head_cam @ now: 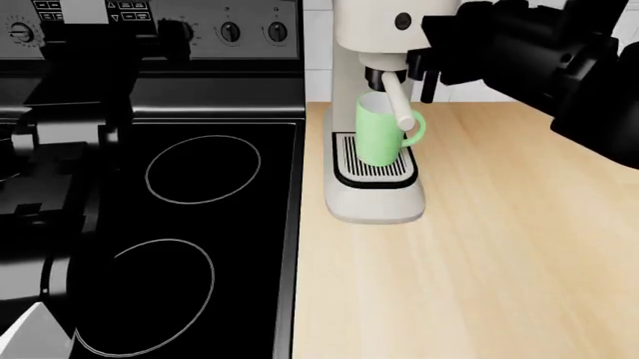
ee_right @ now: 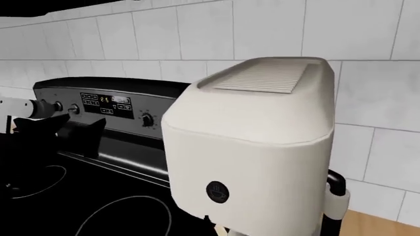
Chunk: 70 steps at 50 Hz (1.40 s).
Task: Pick the mug from the cabinet, place it under the coffee machine dispenser, and press the start button.
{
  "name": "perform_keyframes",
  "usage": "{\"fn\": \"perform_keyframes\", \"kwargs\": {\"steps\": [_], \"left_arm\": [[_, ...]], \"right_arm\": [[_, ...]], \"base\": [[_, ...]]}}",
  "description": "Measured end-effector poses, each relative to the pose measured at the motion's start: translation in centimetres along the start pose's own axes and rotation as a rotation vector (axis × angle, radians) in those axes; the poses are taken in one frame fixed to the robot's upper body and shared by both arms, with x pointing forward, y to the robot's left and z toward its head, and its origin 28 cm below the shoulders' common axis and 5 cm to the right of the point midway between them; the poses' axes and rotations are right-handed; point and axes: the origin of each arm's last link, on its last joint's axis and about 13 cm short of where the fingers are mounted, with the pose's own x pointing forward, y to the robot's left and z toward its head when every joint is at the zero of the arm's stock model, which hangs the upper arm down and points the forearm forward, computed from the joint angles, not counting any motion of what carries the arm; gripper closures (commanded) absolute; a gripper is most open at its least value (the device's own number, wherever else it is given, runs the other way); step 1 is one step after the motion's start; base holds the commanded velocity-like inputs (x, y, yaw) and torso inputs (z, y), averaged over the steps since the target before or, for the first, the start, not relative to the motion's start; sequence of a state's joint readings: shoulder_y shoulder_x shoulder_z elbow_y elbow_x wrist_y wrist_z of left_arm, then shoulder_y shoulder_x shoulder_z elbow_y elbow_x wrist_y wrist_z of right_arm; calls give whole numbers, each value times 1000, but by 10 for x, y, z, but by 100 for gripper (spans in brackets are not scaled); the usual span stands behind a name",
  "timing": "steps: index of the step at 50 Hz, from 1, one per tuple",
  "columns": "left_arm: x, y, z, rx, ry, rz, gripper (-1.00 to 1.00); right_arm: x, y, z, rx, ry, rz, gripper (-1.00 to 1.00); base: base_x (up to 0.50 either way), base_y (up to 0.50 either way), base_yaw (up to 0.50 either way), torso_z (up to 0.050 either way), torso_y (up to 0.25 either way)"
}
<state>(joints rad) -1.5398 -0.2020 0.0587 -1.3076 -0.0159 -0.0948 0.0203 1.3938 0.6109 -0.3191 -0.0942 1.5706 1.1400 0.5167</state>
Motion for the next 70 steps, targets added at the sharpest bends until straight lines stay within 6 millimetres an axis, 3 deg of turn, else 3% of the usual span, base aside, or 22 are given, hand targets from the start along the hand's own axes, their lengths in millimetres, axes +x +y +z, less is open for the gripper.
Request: {"fn": "perform_keyframes", "kwargs": {"steps": [70], "left_arm": [[-2, 0, -12, 5, 20, 2, -100]], "right_arm": [[41, -17, -22, 83, -58, 68, 100]], "base": [[0, 0, 0, 0, 0]]}}
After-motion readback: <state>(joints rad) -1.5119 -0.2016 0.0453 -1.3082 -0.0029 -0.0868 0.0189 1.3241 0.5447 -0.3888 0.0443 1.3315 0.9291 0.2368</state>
